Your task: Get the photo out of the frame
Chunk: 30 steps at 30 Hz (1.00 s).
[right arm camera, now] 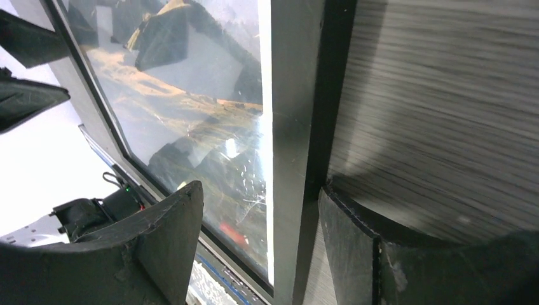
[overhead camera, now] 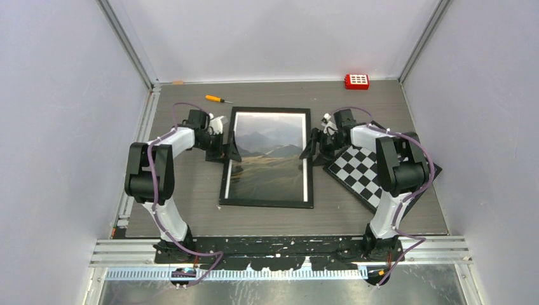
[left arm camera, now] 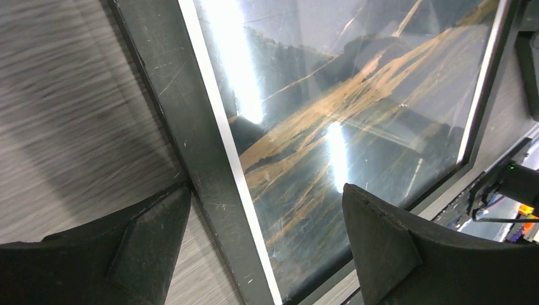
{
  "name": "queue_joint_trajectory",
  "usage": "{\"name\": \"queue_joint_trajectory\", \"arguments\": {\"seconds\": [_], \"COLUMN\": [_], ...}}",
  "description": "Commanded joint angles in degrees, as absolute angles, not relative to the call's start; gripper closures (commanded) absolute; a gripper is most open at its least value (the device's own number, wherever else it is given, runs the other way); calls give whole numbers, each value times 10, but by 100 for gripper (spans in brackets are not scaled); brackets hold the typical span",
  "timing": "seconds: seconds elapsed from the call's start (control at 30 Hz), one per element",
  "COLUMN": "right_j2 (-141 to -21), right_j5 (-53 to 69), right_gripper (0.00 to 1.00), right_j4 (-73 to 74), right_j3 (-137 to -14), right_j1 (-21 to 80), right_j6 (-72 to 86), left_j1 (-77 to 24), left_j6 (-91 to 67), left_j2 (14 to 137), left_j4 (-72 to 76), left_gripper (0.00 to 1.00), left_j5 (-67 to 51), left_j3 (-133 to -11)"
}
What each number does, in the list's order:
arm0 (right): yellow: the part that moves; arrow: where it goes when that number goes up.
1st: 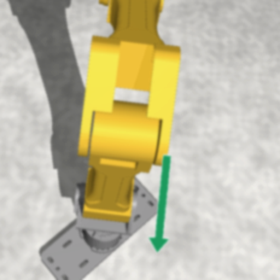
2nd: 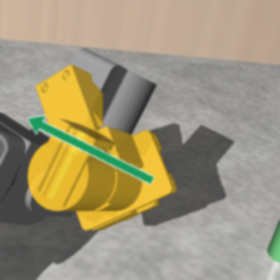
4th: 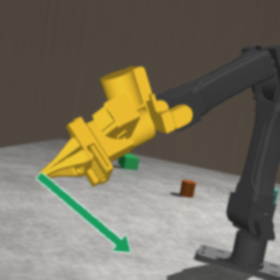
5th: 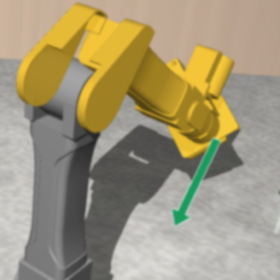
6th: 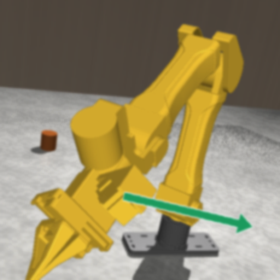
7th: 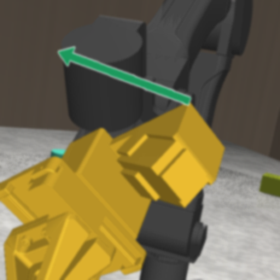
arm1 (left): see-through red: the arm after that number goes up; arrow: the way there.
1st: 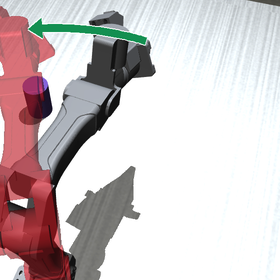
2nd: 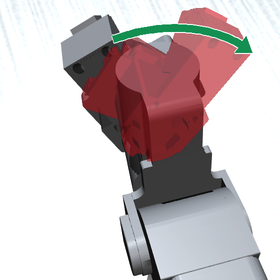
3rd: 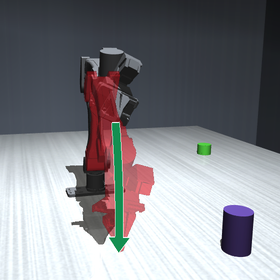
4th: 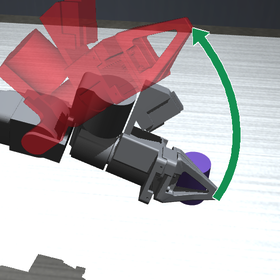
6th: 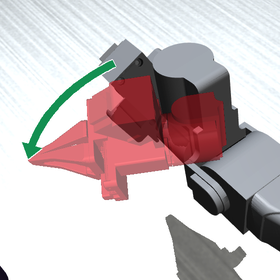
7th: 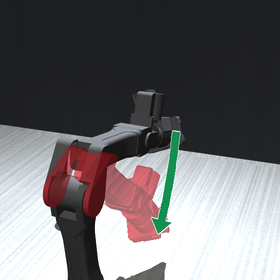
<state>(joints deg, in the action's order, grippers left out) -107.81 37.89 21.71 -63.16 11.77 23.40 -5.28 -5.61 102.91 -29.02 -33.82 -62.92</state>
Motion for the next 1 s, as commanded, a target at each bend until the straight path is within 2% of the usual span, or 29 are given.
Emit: {"name": "queue_joint_trajectory", "arguments": {"seconds": [0.0, 0.2, 0.33, 0.47, 0.63, 0.77, 0.97], "right_j2": [-1060, -1033, -1018, -990, -948, -920, -896], "right_j5": [319, 342, 348, 346, 346, 353, 374], "right_gripper": [29, 31, 29, 25, 22, 20, 19], "right_j4": [260, 261, 261, 266, 272, 273, 270], "right_j3": [-621, -628, -637, -647, -652, -648, -626], "right_j1": [83, 76, 76, 75, 69, 54, 20], "right_j6": [189, 199, 207, 213, 226, 239, 250], "left_j1": [-108, -118, -155, -248, -400, -512, -609], "left_j6": [-92, -58, 40, 130, 172, 181, 196], "left_j2": [1085, 1034, 962, 913, 886, 932, 997], "left_j4": [-255, -282, -343, -409, -405, -441, -417], "left_gripper": [9, 7, 4, 0, 1, 2, 3], "left_j5": [-347, -272, -196, -130, -59, -28, 36], "left_j3": [-610, -646, -687, -707, -671, -695, -720]}}
